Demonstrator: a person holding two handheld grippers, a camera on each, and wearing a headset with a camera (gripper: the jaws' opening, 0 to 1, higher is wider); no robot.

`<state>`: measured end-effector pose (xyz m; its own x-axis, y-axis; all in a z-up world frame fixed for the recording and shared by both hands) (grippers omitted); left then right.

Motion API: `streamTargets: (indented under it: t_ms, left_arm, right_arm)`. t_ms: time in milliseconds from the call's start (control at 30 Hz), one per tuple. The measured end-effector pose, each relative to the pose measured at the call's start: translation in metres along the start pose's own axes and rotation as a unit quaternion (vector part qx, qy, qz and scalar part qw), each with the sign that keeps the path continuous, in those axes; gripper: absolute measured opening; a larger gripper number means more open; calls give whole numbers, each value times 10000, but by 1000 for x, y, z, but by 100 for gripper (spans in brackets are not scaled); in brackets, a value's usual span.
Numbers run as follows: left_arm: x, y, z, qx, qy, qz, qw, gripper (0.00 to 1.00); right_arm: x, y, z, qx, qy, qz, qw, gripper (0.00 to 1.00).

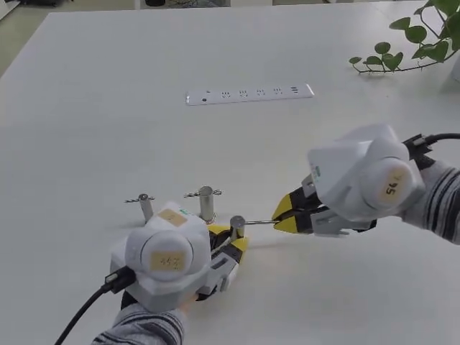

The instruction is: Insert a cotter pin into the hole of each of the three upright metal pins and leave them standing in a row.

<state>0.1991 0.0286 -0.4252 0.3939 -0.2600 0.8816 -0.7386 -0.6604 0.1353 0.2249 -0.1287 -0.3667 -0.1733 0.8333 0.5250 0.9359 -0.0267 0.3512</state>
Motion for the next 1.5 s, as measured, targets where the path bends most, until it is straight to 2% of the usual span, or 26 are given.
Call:
streamTargets:
  t_ms: [367, 1100, 1267, 1500]
  left_arm:
    - [-2, -1, 3, 16, 2, -116, 9999, 10]
    - [-4, -1, 5, 50, 17, -197, 9998, 10]
    - [-5, -1, 5, 61, 18, -234, 9997, 10]
    - [-5, -1, 6, 65, 15, -250, 9997, 10]
  right_arm:
    - [11, 4, 7, 61, 2, -149, 9999, 0]
    - [23, 3, 16, 93, 76, -91, 9999, 0]
    - [23, 5, 11, 64, 157, 100, 9998, 0]
    - [17, 6, 1, 70, 100, 207, 9997, 0]
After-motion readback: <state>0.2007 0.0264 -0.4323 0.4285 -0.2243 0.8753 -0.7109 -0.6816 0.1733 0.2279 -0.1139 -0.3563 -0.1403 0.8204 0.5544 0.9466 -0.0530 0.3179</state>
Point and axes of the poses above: the centre of the closed fingertips' face, and the gripper's own axes: z roughly forward along the fingers, y roughly to its right, x roughly out of its top, the point moved 10 cm from there along -z, roughly backward along the fingers, and after that the axes turned 4 degrees about -x, right-handed, at the moved point
